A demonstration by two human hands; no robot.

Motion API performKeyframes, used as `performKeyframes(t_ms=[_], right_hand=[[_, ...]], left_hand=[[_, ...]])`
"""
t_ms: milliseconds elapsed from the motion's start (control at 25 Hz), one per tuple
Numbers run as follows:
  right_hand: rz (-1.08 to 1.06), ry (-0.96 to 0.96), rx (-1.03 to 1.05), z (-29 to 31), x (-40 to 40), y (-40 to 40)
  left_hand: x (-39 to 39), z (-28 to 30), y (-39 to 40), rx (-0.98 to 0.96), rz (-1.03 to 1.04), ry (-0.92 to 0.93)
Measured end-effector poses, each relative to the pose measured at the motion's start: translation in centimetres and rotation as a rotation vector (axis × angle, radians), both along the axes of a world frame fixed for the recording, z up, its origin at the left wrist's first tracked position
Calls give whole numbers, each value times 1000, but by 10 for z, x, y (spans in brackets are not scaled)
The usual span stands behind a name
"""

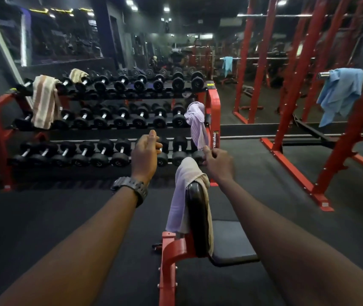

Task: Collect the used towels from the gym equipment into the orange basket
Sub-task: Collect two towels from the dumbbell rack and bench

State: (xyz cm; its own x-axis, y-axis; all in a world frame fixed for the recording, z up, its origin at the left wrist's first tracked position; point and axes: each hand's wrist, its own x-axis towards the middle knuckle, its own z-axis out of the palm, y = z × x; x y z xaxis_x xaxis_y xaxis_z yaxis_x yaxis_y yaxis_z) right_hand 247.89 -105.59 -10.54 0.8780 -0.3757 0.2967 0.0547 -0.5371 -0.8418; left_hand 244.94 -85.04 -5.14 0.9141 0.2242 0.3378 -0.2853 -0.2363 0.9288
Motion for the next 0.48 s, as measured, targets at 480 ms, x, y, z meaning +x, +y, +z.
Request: performKeyframes(t_ms=[480], right_hand=[[-316, 285, -370, -77, 154, 84]], left_hand=[[230, -43, 52, -68, -429, 25]])
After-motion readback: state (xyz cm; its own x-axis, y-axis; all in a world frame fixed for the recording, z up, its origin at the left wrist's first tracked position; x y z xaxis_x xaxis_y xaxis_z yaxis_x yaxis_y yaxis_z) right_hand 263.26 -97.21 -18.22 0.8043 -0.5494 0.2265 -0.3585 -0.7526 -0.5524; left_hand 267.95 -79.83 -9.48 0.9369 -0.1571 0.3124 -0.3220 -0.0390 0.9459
